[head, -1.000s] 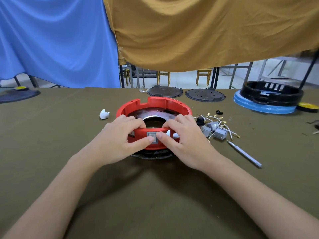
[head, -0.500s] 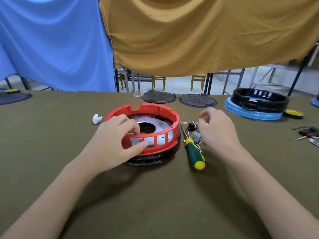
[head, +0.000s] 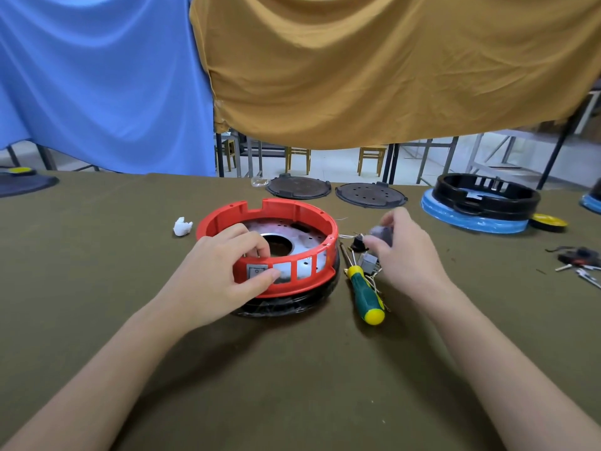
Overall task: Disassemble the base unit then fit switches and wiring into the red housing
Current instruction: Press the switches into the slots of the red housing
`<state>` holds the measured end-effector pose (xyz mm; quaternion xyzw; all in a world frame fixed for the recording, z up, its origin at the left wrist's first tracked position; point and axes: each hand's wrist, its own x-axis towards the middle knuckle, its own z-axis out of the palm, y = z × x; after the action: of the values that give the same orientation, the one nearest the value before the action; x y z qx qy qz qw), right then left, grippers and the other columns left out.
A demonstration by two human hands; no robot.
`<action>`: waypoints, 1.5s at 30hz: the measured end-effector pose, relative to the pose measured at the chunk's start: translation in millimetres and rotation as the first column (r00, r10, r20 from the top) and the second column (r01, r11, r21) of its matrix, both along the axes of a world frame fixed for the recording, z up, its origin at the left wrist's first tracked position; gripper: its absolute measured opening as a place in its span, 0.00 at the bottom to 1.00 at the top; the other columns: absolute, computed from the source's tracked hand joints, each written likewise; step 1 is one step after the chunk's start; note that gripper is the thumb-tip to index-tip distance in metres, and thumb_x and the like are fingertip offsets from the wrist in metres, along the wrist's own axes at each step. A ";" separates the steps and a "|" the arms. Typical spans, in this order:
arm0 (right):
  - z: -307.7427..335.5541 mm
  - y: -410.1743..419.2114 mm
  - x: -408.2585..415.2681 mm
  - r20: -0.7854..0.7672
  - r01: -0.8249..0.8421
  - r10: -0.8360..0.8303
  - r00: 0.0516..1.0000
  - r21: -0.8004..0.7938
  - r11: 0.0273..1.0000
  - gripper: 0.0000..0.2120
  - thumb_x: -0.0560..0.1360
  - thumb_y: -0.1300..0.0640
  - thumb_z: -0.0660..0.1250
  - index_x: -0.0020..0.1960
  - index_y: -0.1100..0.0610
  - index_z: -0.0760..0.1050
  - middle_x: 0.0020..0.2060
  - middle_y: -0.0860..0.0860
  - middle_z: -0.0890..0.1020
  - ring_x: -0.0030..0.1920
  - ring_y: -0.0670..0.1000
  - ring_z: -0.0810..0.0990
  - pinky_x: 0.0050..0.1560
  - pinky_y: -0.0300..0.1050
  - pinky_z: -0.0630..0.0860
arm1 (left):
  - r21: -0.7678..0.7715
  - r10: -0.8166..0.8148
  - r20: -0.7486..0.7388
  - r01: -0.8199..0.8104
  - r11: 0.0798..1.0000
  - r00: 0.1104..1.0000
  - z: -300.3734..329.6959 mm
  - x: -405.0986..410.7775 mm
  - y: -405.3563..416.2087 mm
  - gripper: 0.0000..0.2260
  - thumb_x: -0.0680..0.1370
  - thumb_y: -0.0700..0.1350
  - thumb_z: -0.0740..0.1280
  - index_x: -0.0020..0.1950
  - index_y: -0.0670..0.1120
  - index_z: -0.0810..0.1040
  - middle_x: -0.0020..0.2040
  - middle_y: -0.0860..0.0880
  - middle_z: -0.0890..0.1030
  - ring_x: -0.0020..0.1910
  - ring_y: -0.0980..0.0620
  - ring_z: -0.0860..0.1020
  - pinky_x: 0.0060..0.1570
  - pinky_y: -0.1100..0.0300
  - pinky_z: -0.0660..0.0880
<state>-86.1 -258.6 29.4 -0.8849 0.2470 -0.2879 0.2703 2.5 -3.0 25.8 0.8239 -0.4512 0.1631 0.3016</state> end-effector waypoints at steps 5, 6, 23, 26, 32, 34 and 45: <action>9.3 26.7 -3.4 0.534 -0.578 0.260 0.805 0.602 0.551 0.12 0.77 0.55 0.68 0.59 0.58 0.75 0.41 0.54 0.84 0.37 0.49 0.82 0.42 0.42 0.81 | -0.047 -0.016 -0.003 0.016 0.999 1.000 -0.5 -1.0 -0.4 0.11 0.73 0.61 0.65 0.46 0.56 0.76 0.45 0.59 0.74 0.49 0.58 0.75 0.51 0.52 0.74; 10.7 29.3 -4.4 0.605 -0.649 0.249 0.756 0.641 0.410 0.14 0.76 0.53 0.69 0.58 0.59 0.76 0.40 0.55 0.83 0.36 0.49 0.81 0.41 0.41 0.80 | -0.062 -0.017 -0.005 0.017 0.998 1.000 -1.0 -1.3 -0.9 0.10 0.73 0.59 0.66 0.47 0.55 0.76 0.46 0.59 0.74 0.50 0.59 0.75 0.52 0.52 0.74; -2.9 67.2 -5.3 0.676 -0.818 0.464 0.572 0.513 0.261 0.18 0.66 0.62 0.75 0.56 0.56 0.82 0.43 0.56 0.78 0.47 0.56 0.82 0.50 0.49 0.81 | -0.444 -0.233 -0.031 0.195 0.875 0.972 -4.5 -23.4 -22.8 0.14 0.73 0.56 0.72 0.57 0.61 0.74 0.48 0.60 0.79 0.48 0.52 0.78 0.49 0.63 0.75; 0.4 69.9 -8.2 0.663 -0.811 0.470 0.582 0.436 0.389 0.17 0.66 0.60 0.76 0.54 0.58 0.81 0.35 0.51 0.80 0.37 0.52 0.83 0.42 0.43 0.80 | -0.471 -0.260 -0.109 0.180 0.863 0.959 -5.0 -20.5 -21.8 0.12 0.73 0.57 0.70 0.55 0.63 0.75 0.47 0.59 0.80 0.48 0.52 0.79 0.48 0.59 0.75; 1.5 75.5 -13.8 0.674 -0.826 0.481 0.561 0.419 0.376 0.19 0.71 0.61 0.72 0.62 0.60 0.78 0.38 0.56 0.84 0.40 0.53 0.85 0.43 0.42 0.80 | -0.523 -0.341 -0.216 0.187 0.832 0.915 -4.1 -21.1 -20.9 0.11 0.76 0.55 0.67 0.59 0.59 0.78 0.52 0.55 0.84 0.53 0.50 0.82 0.53 0.44 0.79; 0.9 77.2 -14.0 0.669 -0.825 0.484 0.565 0.453 0.337 0.19 0.72 0.59 0.71 0.63 0.59 0.77 0.40 0.56 0.84 0.41 0.54 0.85 0.45 0.44 0.80 | -0.504 -0.329 -0.205 0.188 0.843 0.922 -3.0 -21.9 -21.0 0.11 0.77 0.55 0.66 0.58 0.59 0.78 0.52 0.56 0.84 0.52 0.53 0.82 0.52 0.50 0.79; -1.8 78.3 -14.7 0.651 -0.809 0.480 0.587 0.484 0.333 0.18 0.74 0.62 0.69 0.64 0.60 0.78 0.39 0.59 0.84 0.38 0.53 0.84 0.42 0.42 0.80 | -0.469 -0.240 -0.156 0.142 0.872 0.958 -1.6 -22.0 -19.3 0.06 0.77 0.49 0.67 0.53 0.58 0.79 0.48 0.62 0.84 0.49 0.60 0.82 0.47 0.68 0.75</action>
<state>-100.8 -180.2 27.6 -0.6325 -0.1015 -0.1944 0.7429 -19.5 -22.3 24.2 0.6944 -0.4462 0.1451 0.5456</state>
